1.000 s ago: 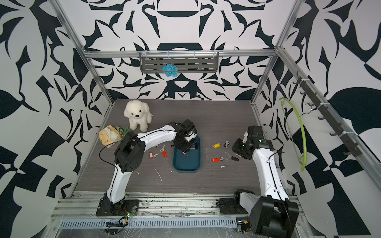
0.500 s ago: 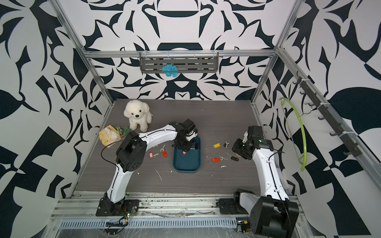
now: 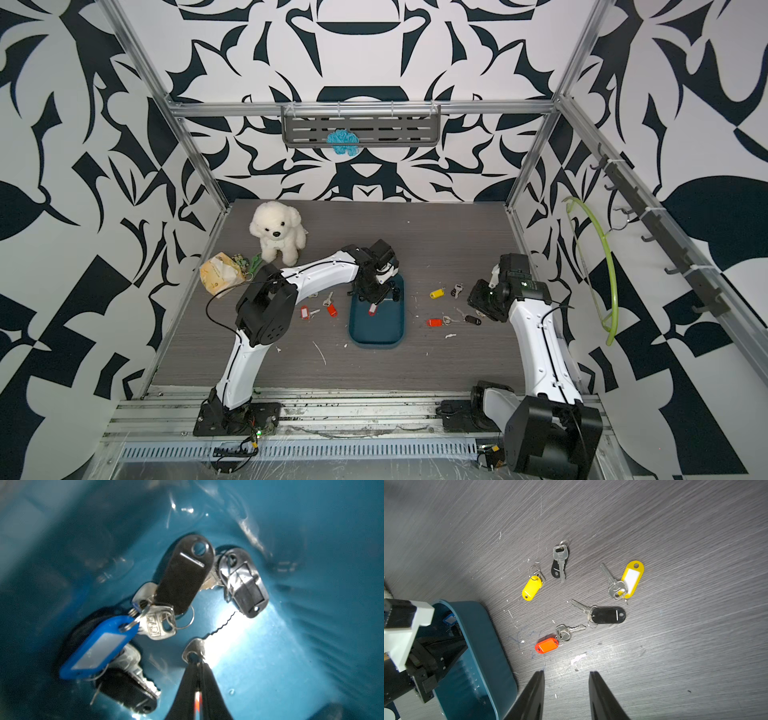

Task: Take the keys out of the storage box
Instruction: Pick up the key from the storage box.

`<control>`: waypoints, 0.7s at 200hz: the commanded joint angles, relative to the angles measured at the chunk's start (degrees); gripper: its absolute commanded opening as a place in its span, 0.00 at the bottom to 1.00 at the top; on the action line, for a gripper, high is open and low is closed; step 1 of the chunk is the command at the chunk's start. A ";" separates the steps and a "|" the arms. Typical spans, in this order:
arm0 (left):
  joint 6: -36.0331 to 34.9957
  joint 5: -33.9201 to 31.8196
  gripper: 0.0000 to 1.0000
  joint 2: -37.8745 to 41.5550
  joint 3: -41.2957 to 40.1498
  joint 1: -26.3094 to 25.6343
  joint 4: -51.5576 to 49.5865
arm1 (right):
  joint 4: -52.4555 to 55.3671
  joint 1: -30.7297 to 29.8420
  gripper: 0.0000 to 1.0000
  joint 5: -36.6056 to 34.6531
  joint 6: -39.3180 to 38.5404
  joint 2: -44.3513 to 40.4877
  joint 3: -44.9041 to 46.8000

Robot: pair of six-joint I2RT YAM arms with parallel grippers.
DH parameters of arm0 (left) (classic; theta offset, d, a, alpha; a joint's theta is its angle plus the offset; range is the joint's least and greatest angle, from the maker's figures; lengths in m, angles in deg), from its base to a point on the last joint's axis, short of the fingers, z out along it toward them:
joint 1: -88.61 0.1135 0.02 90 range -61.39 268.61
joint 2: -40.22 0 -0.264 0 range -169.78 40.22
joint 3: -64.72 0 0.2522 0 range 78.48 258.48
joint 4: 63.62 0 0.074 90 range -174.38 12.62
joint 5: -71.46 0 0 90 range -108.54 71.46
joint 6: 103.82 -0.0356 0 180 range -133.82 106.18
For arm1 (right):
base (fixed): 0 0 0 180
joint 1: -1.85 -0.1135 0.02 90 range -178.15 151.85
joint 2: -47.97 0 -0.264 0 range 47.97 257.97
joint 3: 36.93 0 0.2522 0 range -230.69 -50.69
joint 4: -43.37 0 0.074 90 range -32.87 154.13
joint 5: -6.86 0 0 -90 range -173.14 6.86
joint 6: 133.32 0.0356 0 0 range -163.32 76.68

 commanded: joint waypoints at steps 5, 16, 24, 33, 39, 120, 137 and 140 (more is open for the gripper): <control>0.97 1.29 0.00 0.35 0.61 0.09 -1.48 | -0.22 0.04 0.41 0.62 -0.65 0.38 -0.14; 1.26 1.65 0.00 1.18 0.05 0.09 -1.48 | -0.24 0.07 0.41 0.57 -0.69 0.39 -0.14; 1.56 1.70 0.00 1.79 -0.35 0.09 -1.35 | -0.20 0.04 0.41 0.53 -0.64 0.37 -0.16; 1.93 1.72 0.00 2.56 -0.90 0.09 -1.22 | -0.22 0.08 0.41 0.53 -0.62 0.45 -0.17; 2.21 1.79 0.00 3.18 -1.25 0.09 -1.07 | -0.18 0.08 0.41 0.53 -0.70 0.47 -0.12; 7.81 1.13 0.00 18.34 -7.83 0.97 0.59 | -0.89 0.10 0.40 0.35 -0.35 0.10 1.00; 10.18 1.14 0.00 22.02 -9.65 3.17 0.19 | -1.08 0.04 0.40 0.43 -0.25 0.12 1.45; 10.68 1.16 0.00 22.72 -10.14 3.69 0.18 | -1.05 0.05 0.40 0.44 -0.22 0.07 1.65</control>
